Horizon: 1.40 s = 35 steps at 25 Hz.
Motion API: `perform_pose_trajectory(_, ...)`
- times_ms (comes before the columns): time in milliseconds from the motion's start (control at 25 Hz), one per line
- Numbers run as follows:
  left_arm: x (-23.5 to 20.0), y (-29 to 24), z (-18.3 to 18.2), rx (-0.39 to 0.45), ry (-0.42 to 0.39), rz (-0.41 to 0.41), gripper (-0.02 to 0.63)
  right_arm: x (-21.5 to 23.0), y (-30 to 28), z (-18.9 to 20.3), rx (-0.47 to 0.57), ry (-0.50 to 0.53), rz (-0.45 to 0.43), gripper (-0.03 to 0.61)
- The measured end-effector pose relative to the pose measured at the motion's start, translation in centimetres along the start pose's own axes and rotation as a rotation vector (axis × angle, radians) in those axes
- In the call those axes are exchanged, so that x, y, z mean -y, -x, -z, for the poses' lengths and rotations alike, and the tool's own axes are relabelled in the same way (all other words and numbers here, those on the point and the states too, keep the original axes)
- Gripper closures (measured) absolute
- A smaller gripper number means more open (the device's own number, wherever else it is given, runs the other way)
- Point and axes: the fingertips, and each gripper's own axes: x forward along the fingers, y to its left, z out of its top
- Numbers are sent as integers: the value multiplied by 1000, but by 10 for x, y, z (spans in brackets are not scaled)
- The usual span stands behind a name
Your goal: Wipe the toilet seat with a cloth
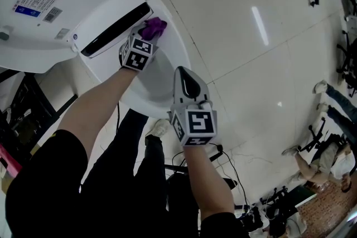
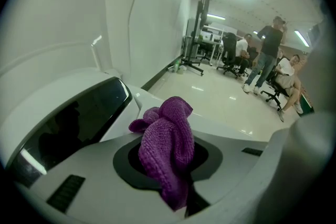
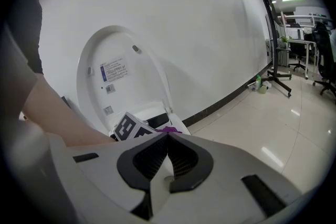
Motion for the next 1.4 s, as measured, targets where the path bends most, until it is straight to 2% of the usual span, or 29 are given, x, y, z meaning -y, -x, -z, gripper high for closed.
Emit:
perform_pose_trajectory(120, 1, -2, 1, -5, 11, 5, 526, 1, 2, 0, 2, -3, 1, 561)
perform_pose_trajectory(320, 36, -9, 0, -35, -53, 124, 526, 1, 8, -3, 11, 4, 3, 561)
perform_pose_trajectory(520, 61, -9, -5, -66, -51, 198, 526, 5, 24, -8, 31, 9, 12, 561)
perform_pose_trajectory(760, 76, 33, -27, -7, -75, 195, 526, -4, 56, -26, 66, 24, 16, 561)
perform_pose_trajectory(1000, 107, 149, -33, 7, -83, 148, 526, -41, 142, -55, 114, 57, 2, 561)
perform_pose_trajectory(1160, 127, 249, -48, 76, -97, 91, 526, -74, 206, -72, 152, 124, -33, 561)
perform_pose_trajectory(1400, 186, 413, -56, 211, -128, 16, 525, -131, 317, -75, 190, 218, -105, 561)
